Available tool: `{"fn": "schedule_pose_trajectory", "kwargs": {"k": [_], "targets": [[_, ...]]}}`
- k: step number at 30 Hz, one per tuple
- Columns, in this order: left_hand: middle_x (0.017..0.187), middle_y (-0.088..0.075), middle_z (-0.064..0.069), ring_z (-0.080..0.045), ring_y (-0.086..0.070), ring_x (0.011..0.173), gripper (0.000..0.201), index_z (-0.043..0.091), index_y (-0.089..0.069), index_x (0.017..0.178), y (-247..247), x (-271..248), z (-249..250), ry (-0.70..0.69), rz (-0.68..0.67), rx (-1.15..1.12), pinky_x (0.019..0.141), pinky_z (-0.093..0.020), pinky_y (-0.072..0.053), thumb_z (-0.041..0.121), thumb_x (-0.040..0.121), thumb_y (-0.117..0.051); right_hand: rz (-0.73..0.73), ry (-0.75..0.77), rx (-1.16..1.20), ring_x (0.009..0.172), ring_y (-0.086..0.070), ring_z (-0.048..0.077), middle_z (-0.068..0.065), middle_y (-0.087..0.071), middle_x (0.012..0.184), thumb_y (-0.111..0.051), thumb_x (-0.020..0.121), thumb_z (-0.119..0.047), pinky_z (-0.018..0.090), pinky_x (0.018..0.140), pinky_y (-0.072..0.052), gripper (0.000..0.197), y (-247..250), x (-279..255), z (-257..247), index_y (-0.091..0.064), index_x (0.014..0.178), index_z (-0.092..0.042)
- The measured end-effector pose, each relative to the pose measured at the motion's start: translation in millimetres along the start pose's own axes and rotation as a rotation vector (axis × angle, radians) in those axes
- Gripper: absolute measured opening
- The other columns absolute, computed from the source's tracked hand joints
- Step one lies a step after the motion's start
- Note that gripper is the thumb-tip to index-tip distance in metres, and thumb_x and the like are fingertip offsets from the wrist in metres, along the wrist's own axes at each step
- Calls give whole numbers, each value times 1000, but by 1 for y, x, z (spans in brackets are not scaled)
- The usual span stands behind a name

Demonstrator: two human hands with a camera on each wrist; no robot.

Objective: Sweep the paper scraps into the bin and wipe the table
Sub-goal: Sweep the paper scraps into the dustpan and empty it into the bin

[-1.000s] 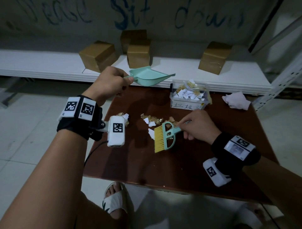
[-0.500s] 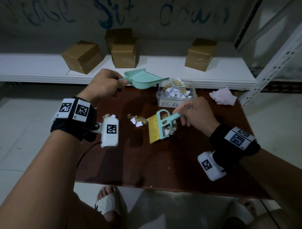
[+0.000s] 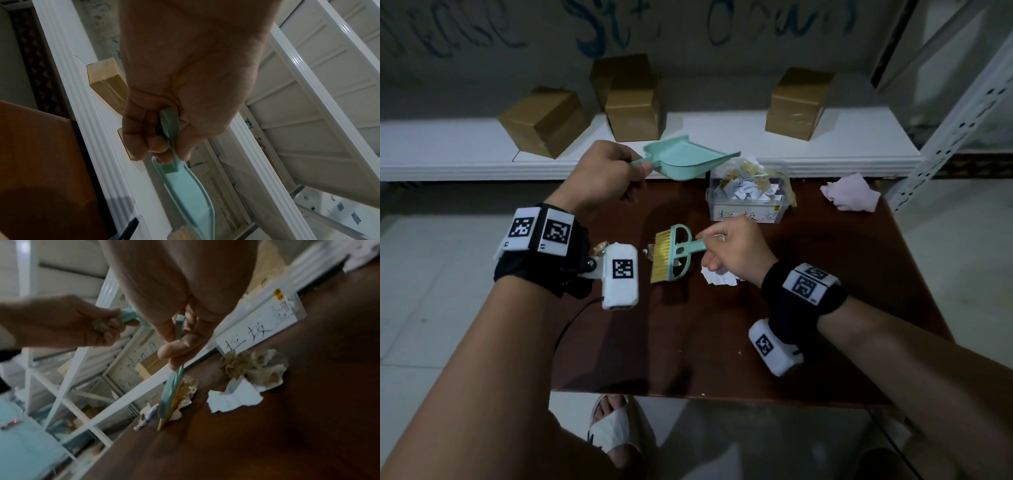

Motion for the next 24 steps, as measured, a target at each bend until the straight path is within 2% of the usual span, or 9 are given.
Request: {"fn": "schedule_pose_trajectory", "kwargs": {"k": [3, 6, 8, 10, 13, 15, 18, 21, 24], "targets": [[81, -61, -21, -19, -54, 58, 31, -14, -67, 105, 2, -1, 0, -4, 10, 3, 46, -16, -47, 17, 101, -64, 20, 10, -115, 40, -62, 12, 13, -72, 59, -64, 98, -6, 22, 38, -48, 15, 6, -2, -4, -79, 98, -2], [77, -61, -18, -17, -53, 54, 31, -13, -68, 102, 5, -2, -1, -2, 18, 10, 45, -16, -46, 17, 101, -64, 43, 3, -183, 42, -65, 22, 10, -70, 54, -62, 92, -2, 39, 43, -58, 18, 19, -4, -10, -79, 87, -4], [72, -62, -13, -17, -54, 54, 28, -10, -69, 101, 7, -3, -2, 0, 19, 13, 46, -17, -46, 17, 101, -64, 42, -8, -244, 48, -69, 32, 11, -69, 53, -59, 88, 1, 44, 48, -60, 21, 29, -4, -14, -79, 81, -2], [72, -62, -12, -17, -54, 55, 27, -9, -69, 100, 8, -4, -3, -1, 15, 17, 47, -17, -47, 18, 101, -63, 23, -14, -330, 49, -69, 32, 13, -69, 53, -57, 85, 2, 37, 49, -62, 23, 40, -3, -19, -79, 78, 3], [80, -63, -17, -21, -56, 62, 27, -8, -70, 102, 7, -5, -4, 2, -12, 38, 51, -20, -49, 18, 101, -63, 1, -5, -452, 39, -64, 20, 10, -68, 50, -55, 84, 1, 15, 42, -48, 26, 61, -7, -26, -80, 74, 1], [82, -64, -18, -22, -58, 67, 25, -5, -71, 101, 5, -5, -5, 15, -37, 39, 56, -24, -50, 18, 101, -64, 3, -5, -454, 35, -60, 14, 8, -68, 49, -57, 86, 1, 15, 41, -45, 27, 78, -9, -27, -81, 76, -5], [79, -63, -15, -19, -58, 66, 19, 2, -71, 91, 6, -7, -7, 28, -85, 38, 59, -26, -52, 17, 100, -64, 16, 16, -427, 38, -61, 14, 8, -69, 52, -64, 90, -2, 16, 41, -45, 20, 100, -13, -28, -81, 82, -10], [81, -64, -14, -20, -59, 71, 17, 1, -72, 93, 11, -9, -10, 35, -109, 38, 67, -31, -52, 14, 100, -64, 19, 49, -319, 41, -60, 15, 10, -71, 56, -73, 93, -12, 18, 42, -45, 11, 117, -17, -33, -81, 86, -8], [85, -64, -16, -21, -59, 74, 14, -2, -72, 99, 13, -10, -16, 54, -108, 96, 69, -31, -53, 9, 99, -65, 62, 81, -221, 41, -56, 17, 13, -70, 57, -76, 92, -17, 18, 41, -42, 15, 132, -19, -40, -80, 86, -4]]}}
Point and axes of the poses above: each hand's wrist, its own x-axis towards the middle knuckle, its own y-axis out of the back of the hand, z = x × y, the point moved 7 cm from there along x, towards the middle knuckle
